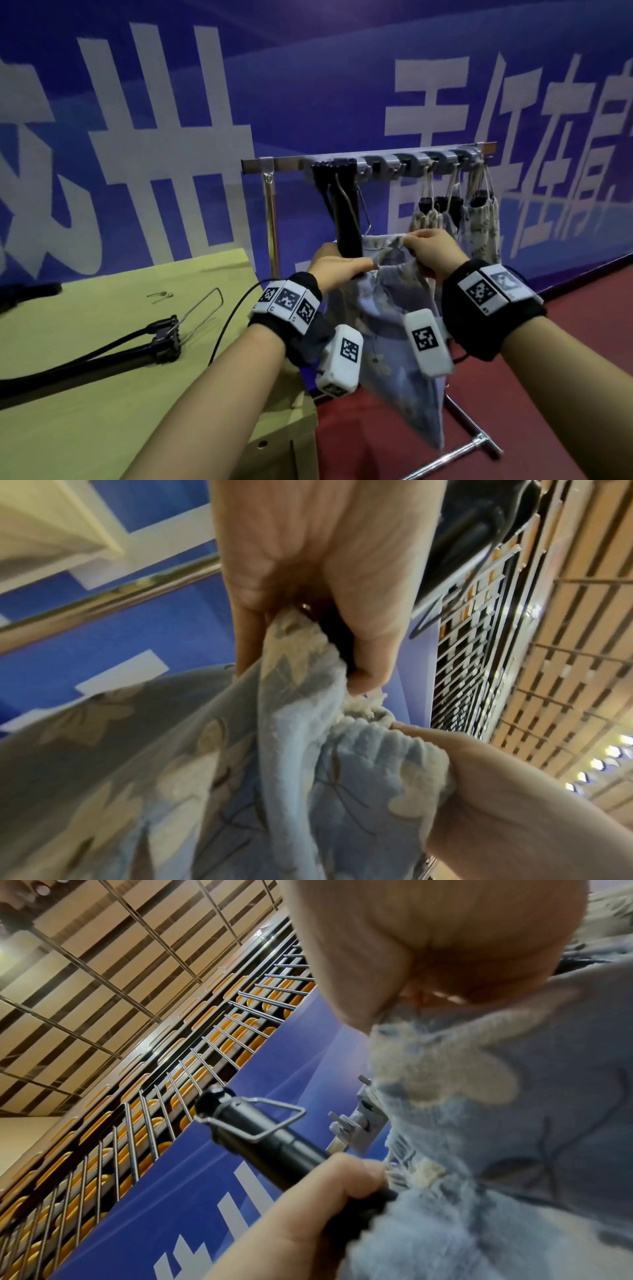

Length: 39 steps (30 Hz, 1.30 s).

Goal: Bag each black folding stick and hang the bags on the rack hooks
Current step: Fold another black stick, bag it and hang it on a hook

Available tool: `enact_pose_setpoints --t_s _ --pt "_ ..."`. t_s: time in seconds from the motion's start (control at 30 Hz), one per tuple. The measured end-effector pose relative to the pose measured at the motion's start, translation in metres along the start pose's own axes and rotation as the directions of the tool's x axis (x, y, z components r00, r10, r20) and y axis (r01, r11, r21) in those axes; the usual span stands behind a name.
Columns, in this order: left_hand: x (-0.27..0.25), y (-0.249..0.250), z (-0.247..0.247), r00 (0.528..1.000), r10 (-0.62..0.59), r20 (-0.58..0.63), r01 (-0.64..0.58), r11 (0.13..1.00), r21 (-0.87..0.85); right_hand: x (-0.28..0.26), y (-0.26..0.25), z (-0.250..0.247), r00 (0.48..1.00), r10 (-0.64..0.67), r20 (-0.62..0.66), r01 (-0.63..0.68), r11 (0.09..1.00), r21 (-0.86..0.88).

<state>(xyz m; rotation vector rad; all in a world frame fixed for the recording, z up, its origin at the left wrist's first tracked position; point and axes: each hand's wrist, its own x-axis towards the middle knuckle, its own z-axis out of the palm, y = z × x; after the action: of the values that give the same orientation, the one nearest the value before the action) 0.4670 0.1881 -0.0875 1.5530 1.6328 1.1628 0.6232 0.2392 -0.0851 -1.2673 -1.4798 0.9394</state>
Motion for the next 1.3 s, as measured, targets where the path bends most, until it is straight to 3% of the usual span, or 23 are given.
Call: enact_pose_setpoints --t_s 0.27,0.5,0.7,0.87,1.03,1.1,1.17,1.2,1.23,1.3 --pt "0.009 -0.036 0.016 0.986 -0.140 -0.089 0.102 0.936 -0.338 0.001 0.017 0.008 1.000 0.029 -0.009 -0.030 0.993 -0.111" --pt "0.015 -0.053 0.017 0.997 -0.079 -0.004 0.074 0.955 -0.287 0.003 0.038 0.027 0.998 0.062 -0.026 -0.065 0.988 -0.139" --pt "0.018 -0.069 0.000 0.971 -0.220 -0.089 0.174 0.917 -0.359 -0.009 0.037 0.038 0.996 0.023 0.081 -0.015 0.995 -0.096" --pt "0.020 -0.071 0.000 0.941 -0.278 -0.193 0.174 0.887 -0.428 -0.019 0.036 0.046 0.981 0.053 0.185 0.014 0.939 -0.345" --pt "0.022 -0.067 -0.003 0.915 -0.288 -0.283 0.130 0.873 -0.470 -0.022 0.046 0.049 0.972 0.143 0.187 -0.003 0.801 -0.599" --pt "0.023 -0.067 -0.004 0.900 -0.285 -0.330 0.097 0.869 -0.484 -0.020 0.051 0.046 0.977 0.157 0.142 -0.039 0.794 -0.607" --pt "0.024 -0.067 -0.006 0.883 -0.285 -0.373 0.062 0.859 -0.509 -0.017 0.059 0.044 0.996 0.053 0.070 -0.007 0.840 -0.543" --pt "0.025 -0.068 -0.007 0.876 -0.283 -0.390 0.045 0.854 -0.519 -0.016 0.062 0.044 0.997 -0.058 0.044 0.073 0.850 -0.522" --pt "0.025 -0.068 -0.007 0.872 -0.283 -0.400 0.038 0.853 -0.520 -0.016 0.063 0.045 0.980 -0.192 0.043 0.187 0.840 -0.510" --pt "0.025 -0.068 -0.006 0.870 -0.292 -0.396 0.046 0.850 -0.525 -0.023 0.059 0.054 0.899 -0.415 0.143 0.432 0.777 -0.459"
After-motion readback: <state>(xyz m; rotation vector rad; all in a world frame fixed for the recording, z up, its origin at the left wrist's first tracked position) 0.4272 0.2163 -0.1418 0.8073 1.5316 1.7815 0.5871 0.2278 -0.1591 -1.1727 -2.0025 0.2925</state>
